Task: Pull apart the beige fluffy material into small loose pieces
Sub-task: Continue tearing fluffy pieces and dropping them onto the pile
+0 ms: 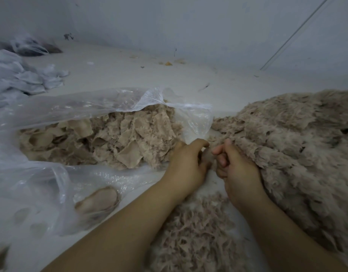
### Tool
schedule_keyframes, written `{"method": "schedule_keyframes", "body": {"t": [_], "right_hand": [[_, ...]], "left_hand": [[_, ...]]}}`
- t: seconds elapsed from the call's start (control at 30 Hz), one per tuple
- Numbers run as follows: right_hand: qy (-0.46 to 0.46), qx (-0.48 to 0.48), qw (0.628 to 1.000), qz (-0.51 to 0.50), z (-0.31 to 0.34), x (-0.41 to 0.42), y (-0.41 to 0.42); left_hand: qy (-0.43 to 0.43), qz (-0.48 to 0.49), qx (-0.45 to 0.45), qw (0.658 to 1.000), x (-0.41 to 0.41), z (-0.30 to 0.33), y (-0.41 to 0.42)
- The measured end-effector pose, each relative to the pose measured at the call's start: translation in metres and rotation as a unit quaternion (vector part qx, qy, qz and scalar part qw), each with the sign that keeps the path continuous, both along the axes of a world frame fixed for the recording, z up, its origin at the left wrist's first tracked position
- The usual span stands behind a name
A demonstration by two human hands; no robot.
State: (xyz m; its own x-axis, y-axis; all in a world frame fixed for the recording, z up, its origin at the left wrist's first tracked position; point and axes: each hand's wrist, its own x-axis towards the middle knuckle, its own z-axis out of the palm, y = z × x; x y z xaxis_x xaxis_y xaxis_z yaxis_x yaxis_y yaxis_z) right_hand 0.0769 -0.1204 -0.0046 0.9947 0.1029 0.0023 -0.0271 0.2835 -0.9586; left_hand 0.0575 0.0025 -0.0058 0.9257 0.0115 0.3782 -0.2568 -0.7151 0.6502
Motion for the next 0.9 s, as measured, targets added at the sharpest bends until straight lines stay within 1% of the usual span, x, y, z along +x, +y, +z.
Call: {"method": "schedule_keyframes", "body": {"t": [0.07,0.1,0.17,0.27,0.37,0.57,0.73,0.83,0.9], "right_hand": [[0.002,-0.003,1.0,-0.006,0.0,0.0,0.0],[0.001,-0.008,1.0,-0.009,0.0,0.0,0.0],[0.003,-0.015,1.0,-0.011,-0.001,0.0,0.001],[0.001,-0.017,1.0,-0.012,-0.002,0.001,0.0],[0.002,-0.008,1.0,-0.009,-0.002,0.002,-0.001],[0.06,-0.053,0.997,-0.021,0.0,0.006,-0.003],[0.078,-0.074,0.994,-0.017,0.0,0.01,-0.002],[0.097,-0.093,0.991,-0.02,0.0,0.013,-0.002],[0.099,-0.094,0.99,-0.016,0.001,0.014,-0.004]], "left_hand": [[0.016,0.021,-0.079,0.997,0.002,0.002,0.001],[0.029,0.025,-0.098,0.994,0.002,0.002,0.001],[0.045,0.026,-0.108,0.993,0.002,0.002,0.0],[0.046,0.026,-0.106,0.993,0.003,0.002,-0.001],[0.024,0.044,-0.113,0.992,0.004,0.001,-0.002],[-0.019,0.077,-0.178,0.981,-0.003,0.003,0.008],[-0.029,0.064,-0.172,0.983,-0.01,0.005,0.008],[-0.057,0.063,-0.209,0.974,-0.012,0.008,0.011],[-0.059,0.066,-0.247,0.965,-0.011,0.008,0.015]]}}
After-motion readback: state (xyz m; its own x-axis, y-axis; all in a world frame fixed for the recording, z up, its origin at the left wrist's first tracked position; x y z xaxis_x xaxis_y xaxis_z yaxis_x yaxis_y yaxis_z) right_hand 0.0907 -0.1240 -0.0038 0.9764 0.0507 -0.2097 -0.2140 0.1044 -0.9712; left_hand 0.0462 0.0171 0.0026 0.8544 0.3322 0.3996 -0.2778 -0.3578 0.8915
